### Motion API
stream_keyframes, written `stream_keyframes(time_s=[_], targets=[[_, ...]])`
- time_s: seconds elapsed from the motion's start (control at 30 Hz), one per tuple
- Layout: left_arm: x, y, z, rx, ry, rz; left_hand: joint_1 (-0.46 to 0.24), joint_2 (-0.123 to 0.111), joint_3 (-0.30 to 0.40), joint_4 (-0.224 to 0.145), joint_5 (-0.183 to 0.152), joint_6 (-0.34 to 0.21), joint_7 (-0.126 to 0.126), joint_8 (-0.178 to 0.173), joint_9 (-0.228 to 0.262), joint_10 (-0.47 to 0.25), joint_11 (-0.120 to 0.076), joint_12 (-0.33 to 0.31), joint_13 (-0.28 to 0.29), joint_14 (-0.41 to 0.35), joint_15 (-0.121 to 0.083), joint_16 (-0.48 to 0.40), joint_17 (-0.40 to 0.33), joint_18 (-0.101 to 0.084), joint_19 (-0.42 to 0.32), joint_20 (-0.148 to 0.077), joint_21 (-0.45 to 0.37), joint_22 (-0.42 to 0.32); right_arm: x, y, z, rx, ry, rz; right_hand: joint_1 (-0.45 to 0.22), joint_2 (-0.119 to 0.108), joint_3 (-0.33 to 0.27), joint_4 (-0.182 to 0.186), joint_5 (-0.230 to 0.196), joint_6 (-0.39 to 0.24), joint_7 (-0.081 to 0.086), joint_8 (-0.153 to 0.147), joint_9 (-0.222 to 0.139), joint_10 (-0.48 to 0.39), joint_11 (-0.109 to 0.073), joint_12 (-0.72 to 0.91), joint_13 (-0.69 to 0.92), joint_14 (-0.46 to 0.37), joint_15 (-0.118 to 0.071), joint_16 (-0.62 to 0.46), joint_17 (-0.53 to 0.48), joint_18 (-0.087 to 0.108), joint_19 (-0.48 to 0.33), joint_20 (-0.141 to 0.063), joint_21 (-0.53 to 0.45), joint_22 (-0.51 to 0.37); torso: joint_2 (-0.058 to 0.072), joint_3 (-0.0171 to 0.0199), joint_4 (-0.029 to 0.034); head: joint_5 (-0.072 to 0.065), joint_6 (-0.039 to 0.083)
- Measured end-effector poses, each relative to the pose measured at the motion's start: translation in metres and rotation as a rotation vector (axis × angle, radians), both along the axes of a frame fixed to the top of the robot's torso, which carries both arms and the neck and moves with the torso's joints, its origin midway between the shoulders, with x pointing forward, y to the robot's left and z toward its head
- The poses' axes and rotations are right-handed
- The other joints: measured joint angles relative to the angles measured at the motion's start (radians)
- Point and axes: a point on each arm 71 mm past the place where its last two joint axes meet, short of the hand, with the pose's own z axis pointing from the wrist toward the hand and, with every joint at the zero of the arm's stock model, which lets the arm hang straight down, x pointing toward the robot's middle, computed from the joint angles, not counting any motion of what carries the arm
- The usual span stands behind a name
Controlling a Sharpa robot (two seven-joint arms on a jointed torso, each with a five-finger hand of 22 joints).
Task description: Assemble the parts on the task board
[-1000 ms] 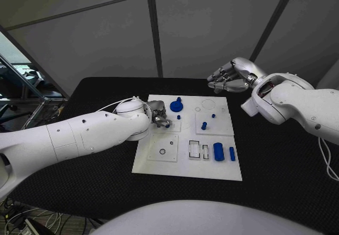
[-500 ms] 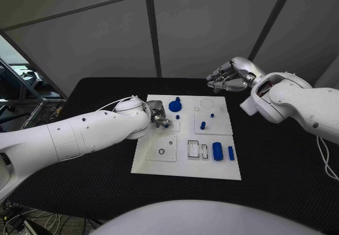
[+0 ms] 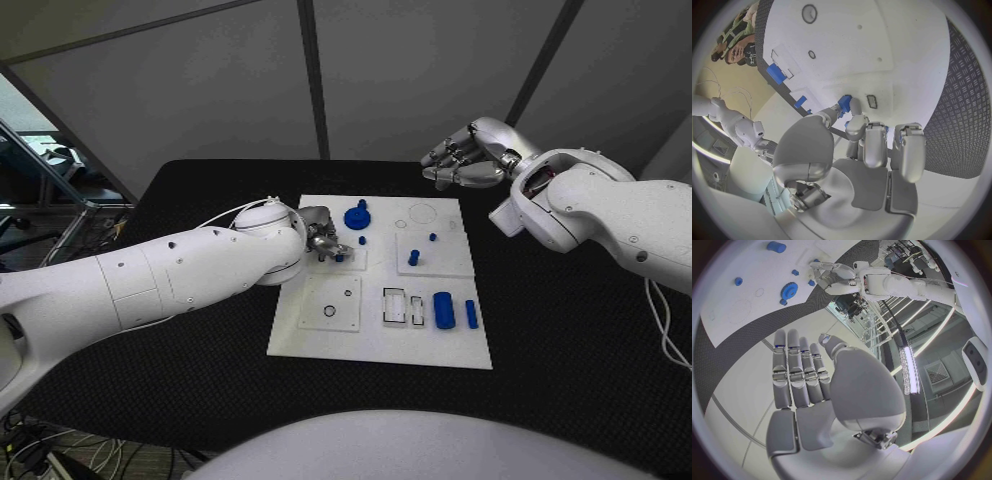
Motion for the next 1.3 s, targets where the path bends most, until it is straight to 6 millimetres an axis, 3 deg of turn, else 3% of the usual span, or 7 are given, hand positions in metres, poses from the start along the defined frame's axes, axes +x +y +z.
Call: stream_keyframes(time_s=[0.27,0.3,0.63,0.83,1.1,1.2,1.3], targets=[[0.0,0.001,0.0,-0.004,-0.002,0.008,0.0,0.0,-0.117,0.04,0.0,0.004,0.003,-0.011,0.009,0.0,0.0,0.012,0.01,0.0,0.0,0.0,0.0,-0.002,0.0,0.0,0.014,0.0,0.0,-0.001,0.0,0.0,0.0,-0.001,0.0,0.0,0.0,0.0,0.0,-0.007,0.0,0.0,0.0,-0.007,0.0,0.0,0.0,0.0,0.0,0.0,-0.003,0.0,0.0,0.0,-0.004,-0.001,0.0,-0.0004,0.0,-0.001,-0.001],[0.0,0.002,0.0,-0.004,-0.002,0.009,0.0,0.0,-0.129,0.044,0.0,0.005,0.002,-0.012,0.009,0.0,0.0,0.012,0.01,0.0,0.0,0.0,0.0,-0.035,0.0,0.0,0.014,0.0,0.0,-0.001,0.0,-0.001,0.0,-0.001,0.0,0.0,0.0,0.0,0.0,-0.007,0.0,0.0,0.0,-0.007,0.0,0.0,0.0,0.0,0.0,0.0,-0.003,0.0,0.0,0.0,-0.004,-0.002,0.0,-0.0004,0.0,-0.001,-0.002],[0.005,0.006,0.013,-0.041,-0.022,0.035,0.006,0.006,-0.235,0.082,0.0,0.007,0.0,-0.019,0.02,0.0,0.0,0.012,0.013,0.0,0.0,0.0,0.0,-0.032,0.0,0.0,0.014,0.0,0.0,-0.002,0.0,-0.001,0.0,-0.004,0.0,-0.011,0.0,0.0,0.0,-0.014,0.007,0.0,0.0,-0.022,0.007,0.0,-0.001,-0.015,0.007,-0.009,-0.01,0.0,0.0,0.0,-0.016,-0.009,0.0,-0.001,0.0009,-0.002,-0.002],[0.01,0.007,0.026,-0.081,-0.04,0.054,0.007,0.007,-0.313,0.112,0.0,0.007,0.0,-0.019,0.028,-0.001,0.0,0.012,0.01,0.0,0.0,0.0,0.0,-0.032,0.0,0.0,0.014,0.0,0.0,-0.001,0.0,-0.001,0.0,-0.003,-0.012,-0.023,0.0,0.0,0.009,-0.028,0.015,0.0,-0.001,-0.04,0.014,0.0,-0.002,-0.031,0.016,-0.023,-0.019,0.0,-0.009,0.009,-0.034,-0.019,0.0,-0.001,0.001,-0.005,0.007],[0.015,0.018,0.042,-0.121,-0.04,0.079,0.03,0.03,-0.395,0.113,-0.005,-0.001,0.008,-0.031,0.034,-0.011,0.008,-0.012,-0.012,0.0,0.0,0.0,0.0,-0.031,0.0,0.0,0.008,0.0,0.001,-0.002,0.0,-0.002,0.0,-0.005,-0.012,-0.023,-0.003,0.003,0.011,-0.028,0.015,0.0,-0.001,-0.04,0.014,0.0,-0.002,-0.031,0.016,-0.023,-0.02,0.0,-0.011,0.011,-0.036,-0.021,0.0,-0.0007,0.0001,-0.011,0.014],[0.022,0.024,0.05,-0.117,-0.032,0.086,0.071,0.057,-0.408,0.104,-0.005,-0.038,0.021,-0.059,0.025,-0.039,0.02,-0.045,-0.044,0.0,0.001,0.0,0.0,-0.031,0.0,0.0,-0.013,0.0,0.001,-0.003,0.0,-0.003,0.0,-0.007,-0.012,-0.023,-0.003,0.003,0.011,-0.028,0.015,0.0,-0.001,-0.04,0.014,0.0,-0.002,-0.031,0.016,-0.023,-0.021,0.0,-0.011,0.011,-0.039,-0.022,0.0,-0.0006,0.0001,-0.012,0.018],[0.036,0.032,0.06,-0.1,-0.026,0.102,0.116,0.076,-0.412,0.1,-0.005,-0.071,0.04,-0.093,0.001,-0.081,0.034,-0.095,-0.092,0.0,0.018,-0.005,0.0,-0.03,-0.002,0.003,-0.049,0.0,0.002,-0.003,-0.001,-0.003,0.0,-0.008,-0.012,-0.023,-0.003,0.003,0.012,-0.028,0.015,0.0,-0.001,-0.04,0.014,0.0,-0.002,-0.031,0.016,-0.023,-0.022,0.0,-0.011,0.011,-0.039,-0.023,0.0,-0.0003,0.0001,-0.012,0.022]])
